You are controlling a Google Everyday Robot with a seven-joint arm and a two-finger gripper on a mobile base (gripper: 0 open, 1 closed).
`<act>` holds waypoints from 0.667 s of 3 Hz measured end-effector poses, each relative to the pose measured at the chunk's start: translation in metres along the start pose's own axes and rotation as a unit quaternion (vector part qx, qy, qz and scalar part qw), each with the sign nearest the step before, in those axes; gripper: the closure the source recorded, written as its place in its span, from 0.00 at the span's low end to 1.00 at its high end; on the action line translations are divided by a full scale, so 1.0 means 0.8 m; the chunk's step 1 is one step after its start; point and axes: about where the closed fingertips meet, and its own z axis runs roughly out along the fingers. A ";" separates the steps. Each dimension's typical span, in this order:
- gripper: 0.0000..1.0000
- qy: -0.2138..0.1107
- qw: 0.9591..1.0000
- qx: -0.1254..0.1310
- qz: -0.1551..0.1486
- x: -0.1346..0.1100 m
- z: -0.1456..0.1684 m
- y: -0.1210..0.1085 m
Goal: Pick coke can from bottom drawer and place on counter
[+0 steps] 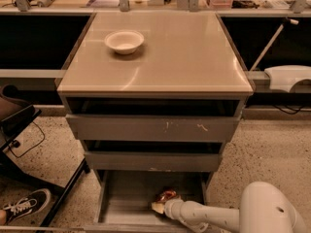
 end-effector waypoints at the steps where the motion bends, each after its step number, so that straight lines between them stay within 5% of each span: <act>1: 0.89 -0.015 1.000 0.013 -0.002 -0.020 -0.050 -0.020; 2: 1.00 -0.065 0.997 0.038 -0.023 -0.073 -0.158 -0.045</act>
Offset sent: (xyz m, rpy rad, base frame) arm -0.0129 -0.1796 0.2298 -0.0574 -0.2934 -0.1341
